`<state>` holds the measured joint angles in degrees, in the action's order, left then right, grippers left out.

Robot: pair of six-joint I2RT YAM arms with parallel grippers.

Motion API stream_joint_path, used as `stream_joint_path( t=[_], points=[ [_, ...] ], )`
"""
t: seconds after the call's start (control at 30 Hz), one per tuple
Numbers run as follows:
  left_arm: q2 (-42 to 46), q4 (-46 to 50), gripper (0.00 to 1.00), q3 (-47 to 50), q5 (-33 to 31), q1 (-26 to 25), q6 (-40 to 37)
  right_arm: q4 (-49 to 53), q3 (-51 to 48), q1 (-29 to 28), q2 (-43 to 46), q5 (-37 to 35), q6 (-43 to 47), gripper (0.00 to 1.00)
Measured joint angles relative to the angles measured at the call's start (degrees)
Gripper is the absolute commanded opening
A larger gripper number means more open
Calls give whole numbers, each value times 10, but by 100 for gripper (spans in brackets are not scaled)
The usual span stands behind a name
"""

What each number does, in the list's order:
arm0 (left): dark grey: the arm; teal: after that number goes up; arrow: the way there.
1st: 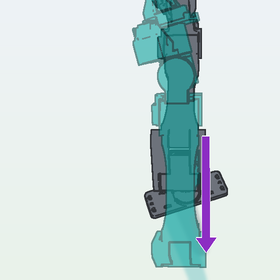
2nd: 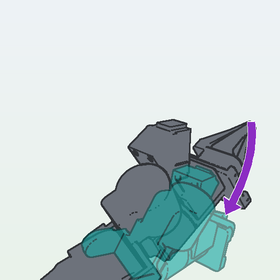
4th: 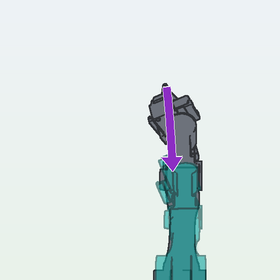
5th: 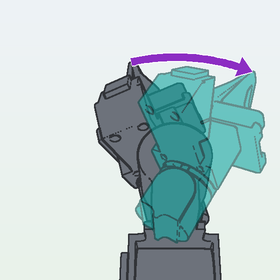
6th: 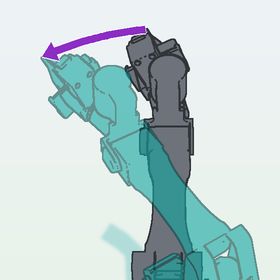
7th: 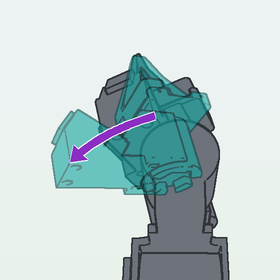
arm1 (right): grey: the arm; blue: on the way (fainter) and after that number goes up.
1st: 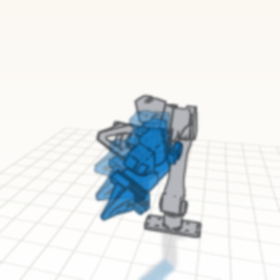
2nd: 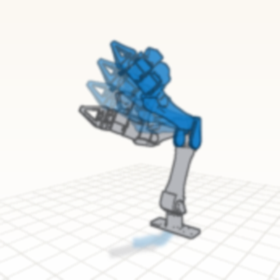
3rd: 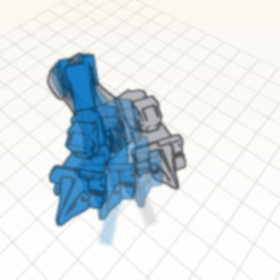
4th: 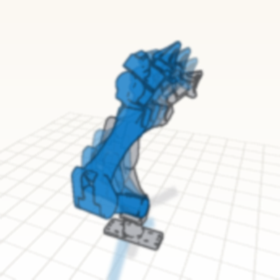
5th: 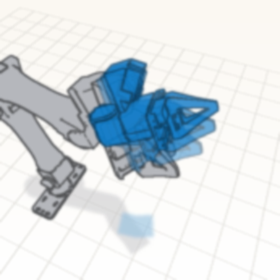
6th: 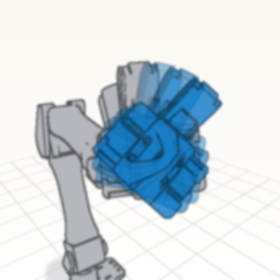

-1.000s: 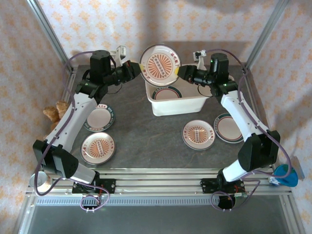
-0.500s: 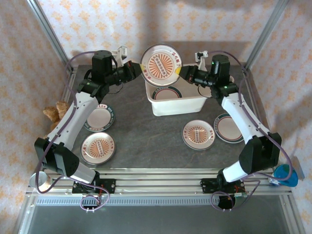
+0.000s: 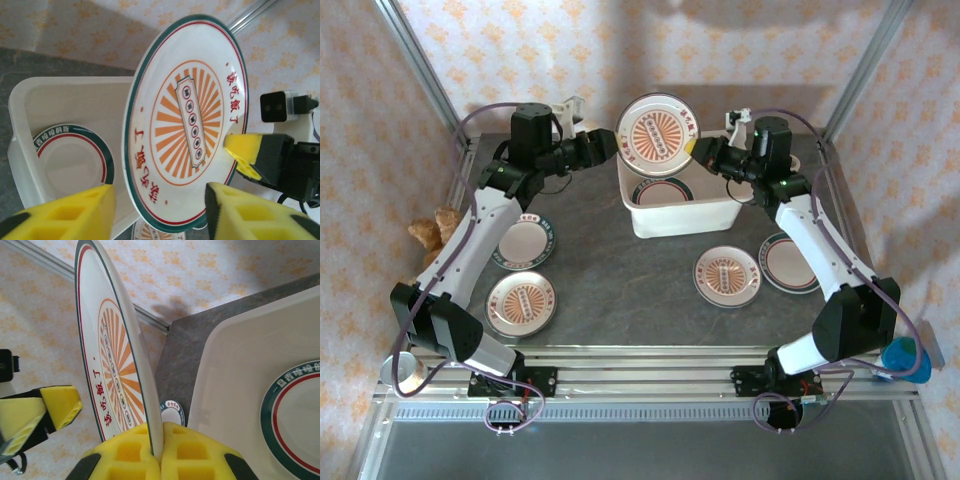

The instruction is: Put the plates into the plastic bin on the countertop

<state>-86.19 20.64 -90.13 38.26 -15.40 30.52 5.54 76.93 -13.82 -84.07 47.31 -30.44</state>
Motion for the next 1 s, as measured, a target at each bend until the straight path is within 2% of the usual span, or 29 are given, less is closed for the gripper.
stream_joint_path(
  t=[0.17,0.43,0.73,0.9,1.0],
  points=[
    [-4,28,69,-31,-12,1,-31,22,0,4,0,-20,2,0],
    [-4,51,72,-37,-19,36,-51,82,27,43,-6,-34,7,0],
    [18,68,72,2,-34,93,-57,236,191,73,-104,-55,101,0],
    [25,77,72,37,-43,111,-66,321,290,72,-190,-40,156,0],
    [25,88,71,49,-45,120,-69,361,313,72,-229,-27,183,0]
  ],
)
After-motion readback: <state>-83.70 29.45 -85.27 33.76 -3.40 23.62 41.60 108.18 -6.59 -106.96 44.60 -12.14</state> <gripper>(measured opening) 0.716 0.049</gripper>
